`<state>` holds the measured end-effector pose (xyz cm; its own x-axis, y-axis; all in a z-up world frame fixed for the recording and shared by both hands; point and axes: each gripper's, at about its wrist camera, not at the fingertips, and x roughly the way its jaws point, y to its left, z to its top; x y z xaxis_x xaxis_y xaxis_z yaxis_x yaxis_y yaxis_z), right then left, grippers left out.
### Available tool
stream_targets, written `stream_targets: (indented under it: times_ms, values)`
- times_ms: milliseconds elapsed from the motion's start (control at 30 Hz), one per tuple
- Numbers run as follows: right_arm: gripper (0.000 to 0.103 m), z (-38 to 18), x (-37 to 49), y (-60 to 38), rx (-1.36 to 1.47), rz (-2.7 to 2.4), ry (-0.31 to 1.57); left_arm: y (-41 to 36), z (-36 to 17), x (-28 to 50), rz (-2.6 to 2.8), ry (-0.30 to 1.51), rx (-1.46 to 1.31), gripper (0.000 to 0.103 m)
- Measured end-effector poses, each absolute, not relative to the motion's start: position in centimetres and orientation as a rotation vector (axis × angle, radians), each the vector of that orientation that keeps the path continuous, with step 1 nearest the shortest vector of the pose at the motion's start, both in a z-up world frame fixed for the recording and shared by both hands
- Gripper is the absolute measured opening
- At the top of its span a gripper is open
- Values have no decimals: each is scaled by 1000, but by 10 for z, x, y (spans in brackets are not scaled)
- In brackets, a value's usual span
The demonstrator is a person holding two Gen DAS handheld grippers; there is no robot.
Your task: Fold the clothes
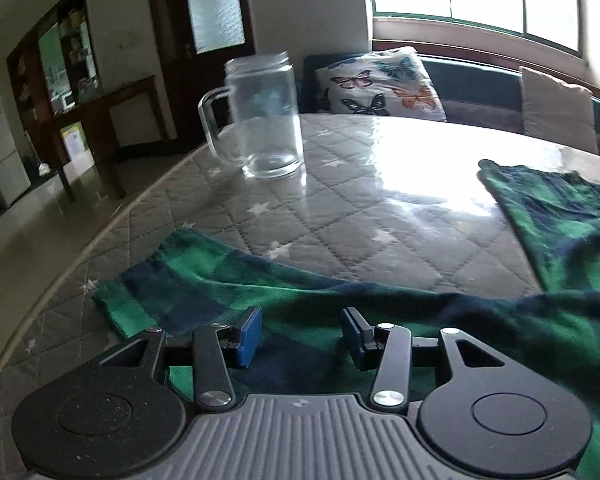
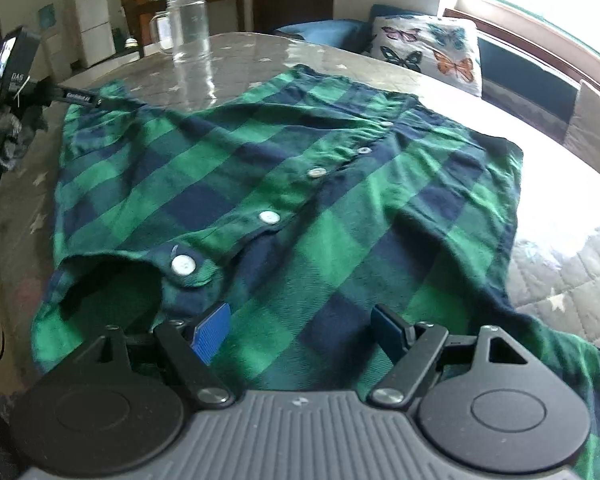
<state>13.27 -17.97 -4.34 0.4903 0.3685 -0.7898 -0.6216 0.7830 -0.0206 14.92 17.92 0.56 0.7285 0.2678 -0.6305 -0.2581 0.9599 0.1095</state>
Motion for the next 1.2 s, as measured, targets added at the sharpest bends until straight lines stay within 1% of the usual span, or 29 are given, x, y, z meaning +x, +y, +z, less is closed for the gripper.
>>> stream_targets:
  times_ms: [400, 633, 767, 900, 1067, 1200]
  values:
    - [79, -39, 123, -175, -339, 633, 845, 65, 26, 156, 1, 645, 114, 50]
    - [79, -36, 125, -182, -313, 619, 834, 19, 9, 199, -49, 687, 127, 50]
    - [79, -37, 125, -186, -299, 613, 831, 14, -8, 208, -34, 732, 137, 50]
    - [79, -38, 123, -188, -297, 622, 837, 14, -9, 194, -43, 722, 170, 50]
    - [79, -39, 115, -190, -297, 633, 836, 15, -10, 161, -54, 687, 213, 54]
    - [79, -39, 102, -193, -305, 640, 838, 12, -10, 134, -58, 661, 240, 55]
